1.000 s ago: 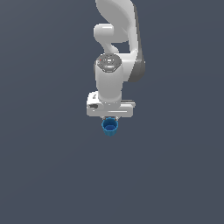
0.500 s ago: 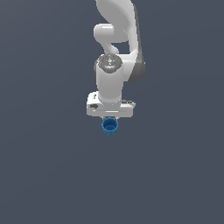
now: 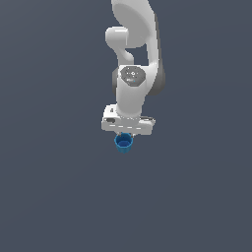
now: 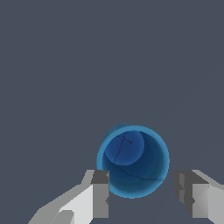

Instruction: Pick up the object and move it to a goal position.

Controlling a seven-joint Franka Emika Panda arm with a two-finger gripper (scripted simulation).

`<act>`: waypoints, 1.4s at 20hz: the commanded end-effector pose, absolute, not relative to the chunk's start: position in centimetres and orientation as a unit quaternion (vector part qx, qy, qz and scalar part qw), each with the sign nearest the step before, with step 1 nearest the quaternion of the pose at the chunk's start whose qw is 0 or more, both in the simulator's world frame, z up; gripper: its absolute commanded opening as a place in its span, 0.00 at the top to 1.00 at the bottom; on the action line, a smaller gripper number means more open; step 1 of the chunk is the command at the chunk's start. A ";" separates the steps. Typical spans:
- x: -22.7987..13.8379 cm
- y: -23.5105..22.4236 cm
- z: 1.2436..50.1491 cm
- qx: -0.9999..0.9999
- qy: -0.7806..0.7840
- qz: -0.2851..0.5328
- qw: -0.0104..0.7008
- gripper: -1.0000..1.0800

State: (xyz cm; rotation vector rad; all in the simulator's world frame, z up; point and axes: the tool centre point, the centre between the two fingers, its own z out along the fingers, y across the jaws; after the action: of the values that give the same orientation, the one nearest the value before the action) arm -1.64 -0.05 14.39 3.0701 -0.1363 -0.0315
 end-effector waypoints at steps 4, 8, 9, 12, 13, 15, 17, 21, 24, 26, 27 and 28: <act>-2.0 1.0 12.9 0.996 -0.068 -0.001 0.058 0.38; -2.3 1.8 11.8 0.993 -0.086 0.010 0.075 0.38; -2.4 2.0 11.5 0.993 -0.090 0.012 0.079 0.38; -2.6 2.5 10.9 0.991 -0.100 0.019 0.088 0.38; -2.7 2.7 10.7 0.990 -0.102 0.021 0.090 0.38; -2.8 3.0 10.4 0.989 -0.107 0.025 0.094 0.38; -2.9 3.2 10.2 0.989 -0.111 0.028 0.097 0.38; -3.1 3.5 9.8 0.988 -0.116 0.032 0.101 0.38; -3.1 3.6 9.7 0.987 -0.118 0.033 0.103 0.38; -3.1 3.6 9.7 0.987 -0.117 0.033 0.102 0.38; -3.1 3.6 9.7 0.987 -0.117 0.033 0.102 0.38; -3.1 3.6 9.6 0.987 -0.117 0.033 0.102 0.38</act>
State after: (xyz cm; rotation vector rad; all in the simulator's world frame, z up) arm -3.09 3.60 9.70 2.9153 -0.3440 0.0969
